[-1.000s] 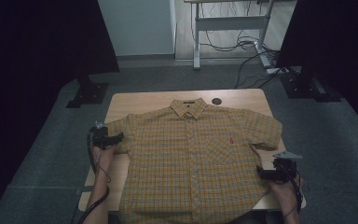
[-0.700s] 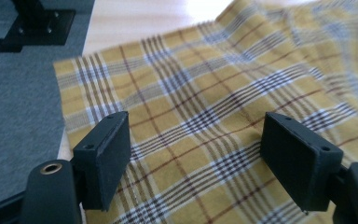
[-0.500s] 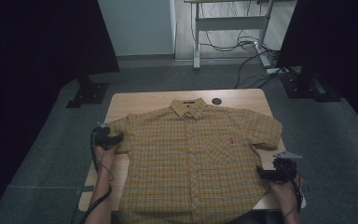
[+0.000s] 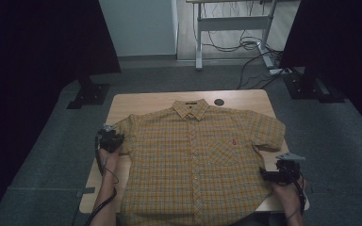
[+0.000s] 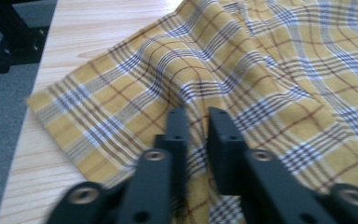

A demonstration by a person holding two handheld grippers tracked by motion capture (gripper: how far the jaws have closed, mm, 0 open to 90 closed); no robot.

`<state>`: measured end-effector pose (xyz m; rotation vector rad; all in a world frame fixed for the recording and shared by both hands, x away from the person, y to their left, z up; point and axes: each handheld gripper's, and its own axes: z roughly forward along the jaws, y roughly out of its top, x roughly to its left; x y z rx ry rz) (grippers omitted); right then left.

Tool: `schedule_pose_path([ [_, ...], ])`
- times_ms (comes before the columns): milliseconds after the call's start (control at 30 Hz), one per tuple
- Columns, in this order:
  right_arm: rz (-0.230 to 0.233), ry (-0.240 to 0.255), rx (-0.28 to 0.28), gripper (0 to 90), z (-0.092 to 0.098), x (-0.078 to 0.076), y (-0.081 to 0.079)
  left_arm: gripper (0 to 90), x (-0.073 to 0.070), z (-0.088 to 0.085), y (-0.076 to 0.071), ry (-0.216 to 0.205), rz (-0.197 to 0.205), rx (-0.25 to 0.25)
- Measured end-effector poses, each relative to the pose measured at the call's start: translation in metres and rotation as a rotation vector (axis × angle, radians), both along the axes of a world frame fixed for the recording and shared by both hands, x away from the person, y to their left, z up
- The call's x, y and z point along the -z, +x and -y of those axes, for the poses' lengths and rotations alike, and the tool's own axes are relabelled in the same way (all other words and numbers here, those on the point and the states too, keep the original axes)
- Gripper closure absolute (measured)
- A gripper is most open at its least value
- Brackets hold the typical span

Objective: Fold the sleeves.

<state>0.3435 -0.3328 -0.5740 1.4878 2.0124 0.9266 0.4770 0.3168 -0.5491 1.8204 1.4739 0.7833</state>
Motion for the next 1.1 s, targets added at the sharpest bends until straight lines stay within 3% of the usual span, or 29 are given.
schedule_pose_path([
  [200,0.0,0.0,0.0,2.1,0.0,0.0,0.0,87.6,0.0,-0.002,0.0,-0.05,-0.005,-0.021],
  [300,0.0,0.0,0.0,2.1,0.0,0.0,0.0,87.5,-0.001,-0.004,-0.001,-0.087,0.01,-0.027],
  [567,0.0,0.0,0.0,2.1,0.0,0.0,0.0,87.4,-0.01,-0.004,-0.006,-0.137,0.062,-0.018],
  [867,0.0,0.0,-0.001,2.1,0.0,0.0,0.0,87.3,-0.034,0.012,-0.01,-0.195,0.121,0.052],
  [1100,0.001,-0.001,-0.002,2.1,0.0,0.0,0.0,86.9,-0.045,0.036,-0.009,-0.215,0.113,0.128],
])
